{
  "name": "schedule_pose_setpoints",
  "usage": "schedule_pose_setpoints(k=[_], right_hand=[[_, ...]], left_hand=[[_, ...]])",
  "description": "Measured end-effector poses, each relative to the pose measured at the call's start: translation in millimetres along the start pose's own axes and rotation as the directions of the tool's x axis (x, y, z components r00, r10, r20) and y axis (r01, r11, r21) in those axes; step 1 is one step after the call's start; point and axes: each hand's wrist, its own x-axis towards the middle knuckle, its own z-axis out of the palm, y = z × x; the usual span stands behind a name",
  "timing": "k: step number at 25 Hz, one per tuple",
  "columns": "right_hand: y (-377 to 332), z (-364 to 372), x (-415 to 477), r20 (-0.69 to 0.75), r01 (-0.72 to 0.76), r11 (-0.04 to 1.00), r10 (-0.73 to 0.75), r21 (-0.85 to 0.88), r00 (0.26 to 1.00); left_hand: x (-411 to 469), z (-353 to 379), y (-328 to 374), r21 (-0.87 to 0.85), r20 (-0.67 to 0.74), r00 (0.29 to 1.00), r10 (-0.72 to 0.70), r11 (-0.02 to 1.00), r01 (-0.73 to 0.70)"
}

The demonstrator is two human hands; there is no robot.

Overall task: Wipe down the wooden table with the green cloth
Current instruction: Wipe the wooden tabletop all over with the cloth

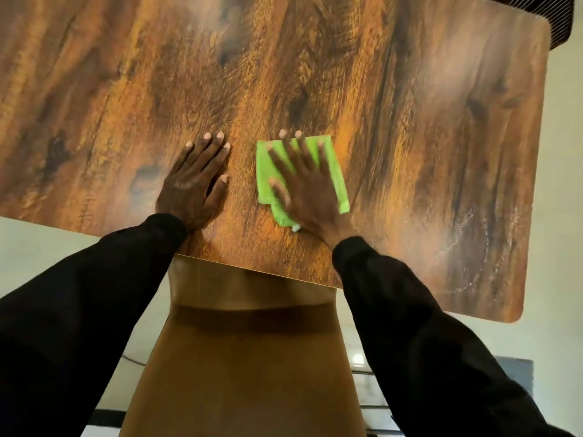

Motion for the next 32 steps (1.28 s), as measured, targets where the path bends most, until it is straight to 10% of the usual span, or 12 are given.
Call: schedule_pose_setpoints(k=[3,10,16,22,32], right_hand=[[-6,13,-61,0.012,0.085,0.996,-0.085,0.009,0.996],[-5,-1,25,-0.071,-0.368,0.929,0.370,0.039,0.926],[-32,11,0,0.019,0.221,0.975,-0.221,0.006,0.975],[-16,-7,74,-0.046,-0.273,0.962,0.273,0.000,0.961],[-111,24,-1,0.019,0.132,0.991,-0.132,0.000,0.991]], left_hand=[[0,-1,2,-0.009,-0.002,1.000,-0.003,1.000,0.003],[2,-8,3,-0.099,-0.008,0.999,-0.038,0.994,0.037],[-19,-30,-55,-0.043,0.002,0.972,-0.235,0.971,0.235],[-54,-56,-134,0.028,-0.031,0.969,-0.244,0.969,0.245],[-55,-53,-137,0.026,-0.077,0.974,-0.211,0.977,0.214]])
